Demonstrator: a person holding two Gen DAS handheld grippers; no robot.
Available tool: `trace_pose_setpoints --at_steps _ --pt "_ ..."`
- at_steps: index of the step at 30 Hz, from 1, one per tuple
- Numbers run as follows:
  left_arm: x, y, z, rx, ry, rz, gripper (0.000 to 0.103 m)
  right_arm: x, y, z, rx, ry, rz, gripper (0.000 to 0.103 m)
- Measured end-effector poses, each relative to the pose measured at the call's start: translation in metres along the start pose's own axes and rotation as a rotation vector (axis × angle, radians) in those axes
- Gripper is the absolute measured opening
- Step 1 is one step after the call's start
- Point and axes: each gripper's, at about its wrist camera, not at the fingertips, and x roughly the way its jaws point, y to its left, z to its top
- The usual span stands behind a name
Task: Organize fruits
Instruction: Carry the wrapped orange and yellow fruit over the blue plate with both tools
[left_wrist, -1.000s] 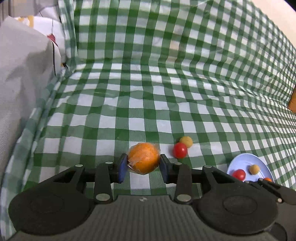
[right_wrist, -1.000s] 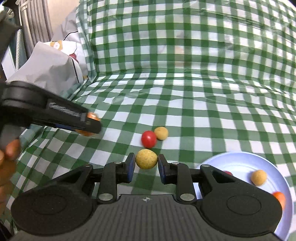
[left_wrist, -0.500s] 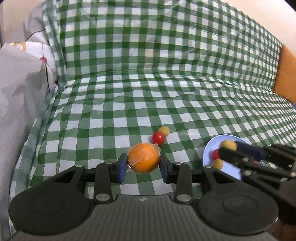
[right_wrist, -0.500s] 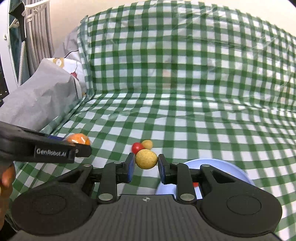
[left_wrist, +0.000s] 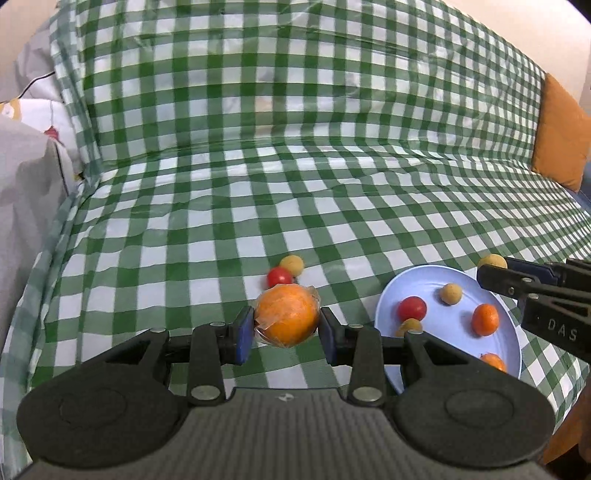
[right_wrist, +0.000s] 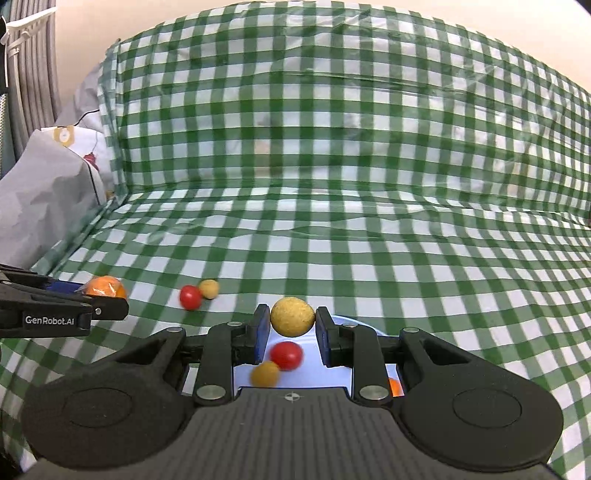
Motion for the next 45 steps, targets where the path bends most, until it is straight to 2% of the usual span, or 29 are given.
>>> trace_pose_setpoints --at_steps 18,26,38,45 --pt "0.010 -0.017 0.002 0.056 -0.018 -0.033 0.041 0.005 -0.024 -0.002 0.017 0.008 -0.045 0.028" --pt "0.006 -0.021 0.002 0.060 -0.045 -0.077 0.041 0.010 -0.034 -0.003 0.066 0.025 -0.087 0.028" --pt "0.009 -0.072 -0.011 0.185 -0.070 -0.205 0.041 0.017 -0.040 -0.008 0.075 0.090 -0.114 0.028" --pt "0.024 -0.107 -0.023 0.303 -0.060 -0.227 0.041 0.019 -0.046 -0.011 0.088 0.104 -0.115 0.028"
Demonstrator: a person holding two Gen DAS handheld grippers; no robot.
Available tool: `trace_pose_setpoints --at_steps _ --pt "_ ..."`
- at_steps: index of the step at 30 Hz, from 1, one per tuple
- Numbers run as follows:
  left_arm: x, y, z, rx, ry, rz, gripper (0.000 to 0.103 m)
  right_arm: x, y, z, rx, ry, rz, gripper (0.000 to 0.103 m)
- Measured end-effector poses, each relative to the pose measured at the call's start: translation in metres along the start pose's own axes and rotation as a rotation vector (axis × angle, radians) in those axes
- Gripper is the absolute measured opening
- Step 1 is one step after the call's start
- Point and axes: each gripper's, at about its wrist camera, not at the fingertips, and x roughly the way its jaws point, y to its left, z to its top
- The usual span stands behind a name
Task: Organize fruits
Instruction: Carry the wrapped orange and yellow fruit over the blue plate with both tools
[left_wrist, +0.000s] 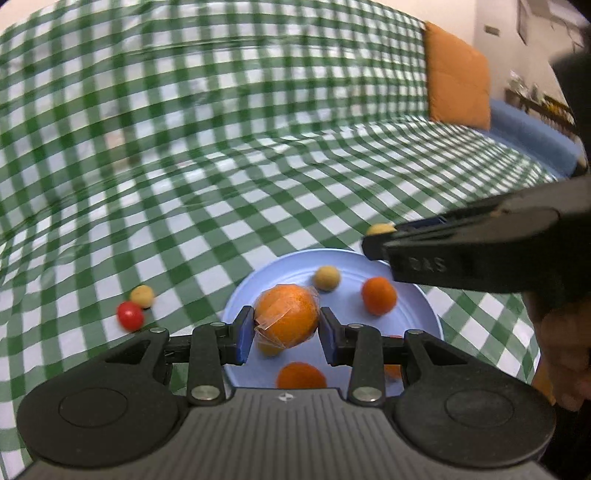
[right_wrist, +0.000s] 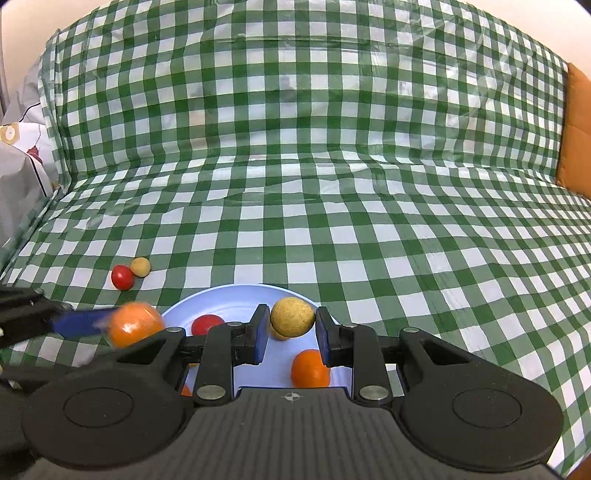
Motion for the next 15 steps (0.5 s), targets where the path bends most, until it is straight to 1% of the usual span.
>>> trace_pose_setpoints --at_steps 7,15 --pt "0.013 -0.014 0.000 0.033 0.009 -0.022 0.041 0.004 -0.001 -0.001 0.000 0.017 0.005 0.028" --pt "0.015 -0.018 -0.001 0.046 0.008 -0.025 0.041 0.006 0.002 0.000 -0.009 0.022 0.017 0.028"
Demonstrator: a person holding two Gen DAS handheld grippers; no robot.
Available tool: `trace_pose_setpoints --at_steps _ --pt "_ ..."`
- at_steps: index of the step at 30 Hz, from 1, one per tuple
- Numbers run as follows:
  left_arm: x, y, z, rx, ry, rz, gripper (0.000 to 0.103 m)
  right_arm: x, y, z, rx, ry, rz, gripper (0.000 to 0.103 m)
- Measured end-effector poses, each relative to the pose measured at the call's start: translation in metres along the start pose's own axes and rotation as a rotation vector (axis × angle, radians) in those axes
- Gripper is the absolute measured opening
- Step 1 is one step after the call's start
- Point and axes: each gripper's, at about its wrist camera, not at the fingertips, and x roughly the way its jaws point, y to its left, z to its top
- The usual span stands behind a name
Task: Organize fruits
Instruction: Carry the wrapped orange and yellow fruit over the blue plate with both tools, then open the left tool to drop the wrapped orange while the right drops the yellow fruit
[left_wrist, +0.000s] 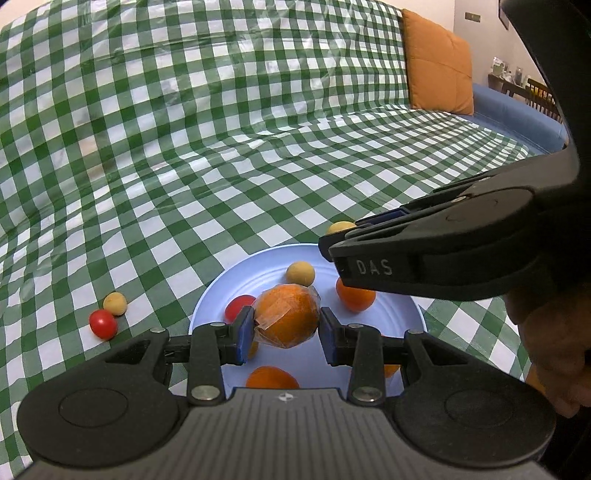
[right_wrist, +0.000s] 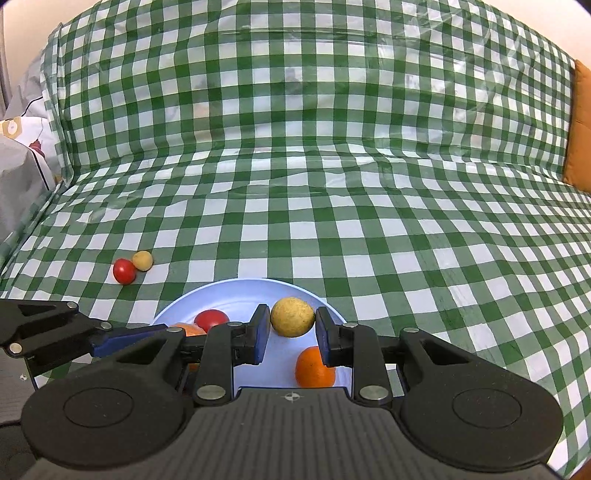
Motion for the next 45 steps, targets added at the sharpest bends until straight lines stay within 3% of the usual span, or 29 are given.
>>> trace_pose_setpoints --at_steps 18,25,40,42,45 --pt "-0.0029 0.0016 -0.0004 -0.001 0.005 -0.005 0.042 0.0070 0.0027 0.0013 -0.019 0.024 0.011 0.028" --pt "-0.0047 0.0036 0.0004 -0.011 -0.001 0.001 0.042 0.0081 0.0004 0.0019 -0.015 0.024 0.011 0.040" --pt "-0.0062 0.0045 0.0011 -0.018 -0.007 0.028 0.042 0.0069 0.0007 0.0019 -0.014 0.017 0.001 0.040" --pt "-0.0065 0.0056 0.0014 -0.021 -0.008 0.037 0.040 0.0063 0.0010 0.0021 -0.014 0.010 -0.003 0.040" --pt "-0.0080 0.0084 0.0023 -0.025 -0.014 0.042 0.025 0.0044 0.0004 0.0033 -0.009 -0.008 -0.014 0.040"
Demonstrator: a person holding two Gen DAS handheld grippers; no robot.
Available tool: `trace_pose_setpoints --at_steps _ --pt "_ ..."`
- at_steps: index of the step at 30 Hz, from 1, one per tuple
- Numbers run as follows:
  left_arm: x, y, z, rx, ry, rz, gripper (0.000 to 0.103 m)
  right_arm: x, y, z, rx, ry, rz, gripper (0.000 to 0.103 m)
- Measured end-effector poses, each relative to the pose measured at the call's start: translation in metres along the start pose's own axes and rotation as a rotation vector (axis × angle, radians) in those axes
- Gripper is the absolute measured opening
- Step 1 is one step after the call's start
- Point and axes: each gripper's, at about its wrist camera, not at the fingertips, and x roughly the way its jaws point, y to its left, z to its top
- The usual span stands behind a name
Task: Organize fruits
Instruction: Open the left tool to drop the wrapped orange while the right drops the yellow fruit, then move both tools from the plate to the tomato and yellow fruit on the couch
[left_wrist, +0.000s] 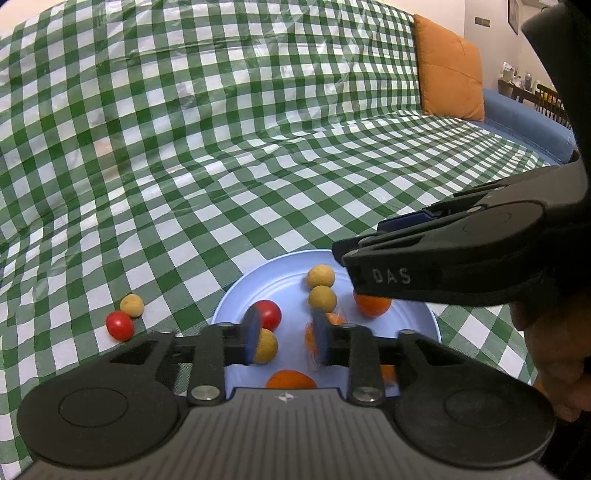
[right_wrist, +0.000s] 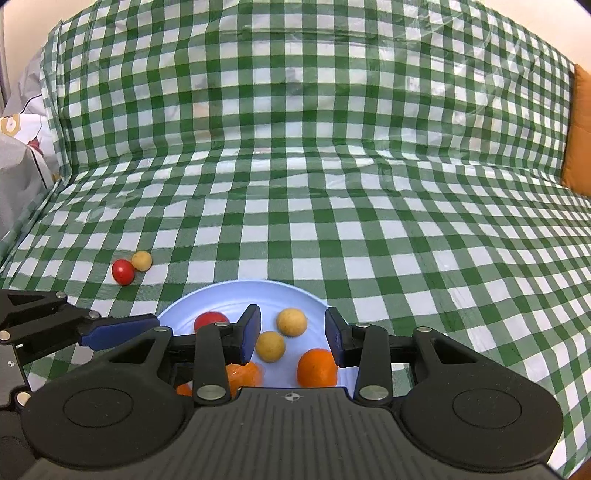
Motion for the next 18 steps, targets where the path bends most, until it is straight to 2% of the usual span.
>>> trace_pose_setpoints --at_steps 4,5,7,10,12,15,18 --pt "-0.001 0.007 0.001 0.000 -0.003 0.025 0.015 -0.003 0.000 0.003 0.010 -0.035 -0.009 0.037" --pt "-0.001 0.011 0.001 0.000 0.002 0.039 0.015 -0.004 0.001 0.004 0.012 -0.046 -0.010 0.030" --pt "0.002 0.021 0.001 -0.008 0.016 0.072 0.015 -0.005 0.002 0.006 0.015 -0.069 -0.005 0.022" --pt "0.005 0.043 0.001 -0.045 0.039 0.113 0.016 -0.008 0.005 0.010 0.022 -0.097 0.006 0.022" --pt "0.008 0.061 0.001 -0.092 0.063 0.145 0.016 -0.007 0.008 0.013 0.029 -0.104 0.020 0.022" --pt "0.019 0.096 0.001 -0.223 0.124 0.206 0.029 -0.005 0.012 0.017 0.048 -0.106 0.045 0.023" --pt "0.030 0.129 -0.002 -0.387 0.164 0.204 0.029 -0.003 0.016 0.022 0.088 -0.099 0.082 0.023"
